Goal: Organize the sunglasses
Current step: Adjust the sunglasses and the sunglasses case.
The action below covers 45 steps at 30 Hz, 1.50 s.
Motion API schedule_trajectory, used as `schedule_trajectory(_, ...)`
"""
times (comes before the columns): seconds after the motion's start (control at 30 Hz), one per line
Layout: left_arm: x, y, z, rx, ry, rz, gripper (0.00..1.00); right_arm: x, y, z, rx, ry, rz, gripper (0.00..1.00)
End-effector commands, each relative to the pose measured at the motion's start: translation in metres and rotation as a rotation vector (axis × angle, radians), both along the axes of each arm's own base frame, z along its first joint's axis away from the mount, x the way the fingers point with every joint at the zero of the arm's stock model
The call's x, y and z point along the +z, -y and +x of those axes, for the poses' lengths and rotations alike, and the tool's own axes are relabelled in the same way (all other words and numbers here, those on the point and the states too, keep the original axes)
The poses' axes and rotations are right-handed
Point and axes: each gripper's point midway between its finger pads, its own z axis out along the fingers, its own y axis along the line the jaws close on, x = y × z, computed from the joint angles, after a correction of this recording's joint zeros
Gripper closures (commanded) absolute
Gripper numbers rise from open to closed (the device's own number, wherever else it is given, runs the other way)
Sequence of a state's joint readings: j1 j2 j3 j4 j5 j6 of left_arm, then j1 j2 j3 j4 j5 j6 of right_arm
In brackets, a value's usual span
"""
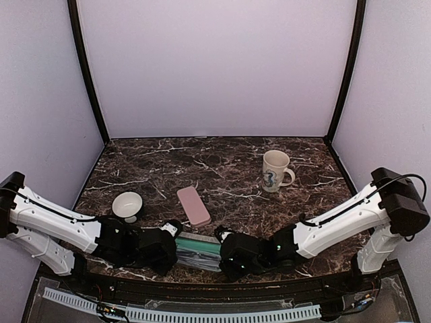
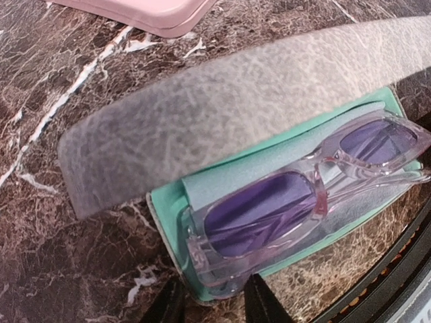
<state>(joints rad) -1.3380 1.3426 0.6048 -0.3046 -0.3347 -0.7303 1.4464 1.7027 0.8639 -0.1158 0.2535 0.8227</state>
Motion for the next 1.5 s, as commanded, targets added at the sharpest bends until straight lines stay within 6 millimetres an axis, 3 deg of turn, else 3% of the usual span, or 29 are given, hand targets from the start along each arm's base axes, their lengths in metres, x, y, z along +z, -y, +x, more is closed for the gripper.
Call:
schedule_trajectory(0.0, 0.007, -0.004, -0.003, -0.003, -0.013, -0.021, 0.63, 0.012, 0.013, 0.0, -0.021, 0.022, 0.025, 0.84)
schedule_trajectory(0.13, 0.017, -0.002, -0.006, -0.03, -0.014, -0.057, 0.56, 0.015, 0.012, -0.004, -0.003, 0.007, 0.059, 0.83)
schedule_trajectory(0.17, 0.019, -0.002, -0.006, -0.035, -0.015, -0.061, 0.55, 0.025, 0.009, -0.005, 0.005, 0.008, 0.092, 0.82)
schedule_trajectory(0.3, 0.023, -0.002, -0.004, -0.032, 0.004, -0.075, 0.55, 0.032, 0.001, -0.009, 0.038, 0.001, 0.133, 0.81)
schedule_trajectory(0.47, 0.021, 0.001, 0.001, -0.024, 0.026, -0.066, 0.66, 0.037, -0.011, -0.011, 0.081, 0.01, 0.151, 0.81)
schedule_trajectory(0.73, 0.019, 0.006, 0.003, -0.021, 0.029, -0.076, 0.84, 0.025, -0.022, -0.012, 0.117, 0.011, 0.112, 0.83)
schedule_trajectory(1.03, 0.015, 0.005, 0.005, -0.02, 0.039, -0.071, 0.88, 0.019, -0.027, -0.012, 0.128, 0.014, 0.09, 0.85)
schedule_trajectory(1.47, -0.006, 0.005, 0.001, -0.035, 0.011, -0.045, 0.97, 0.01, -0.024, -0.009, 0.107, 0.015, 0.045, 0.88)
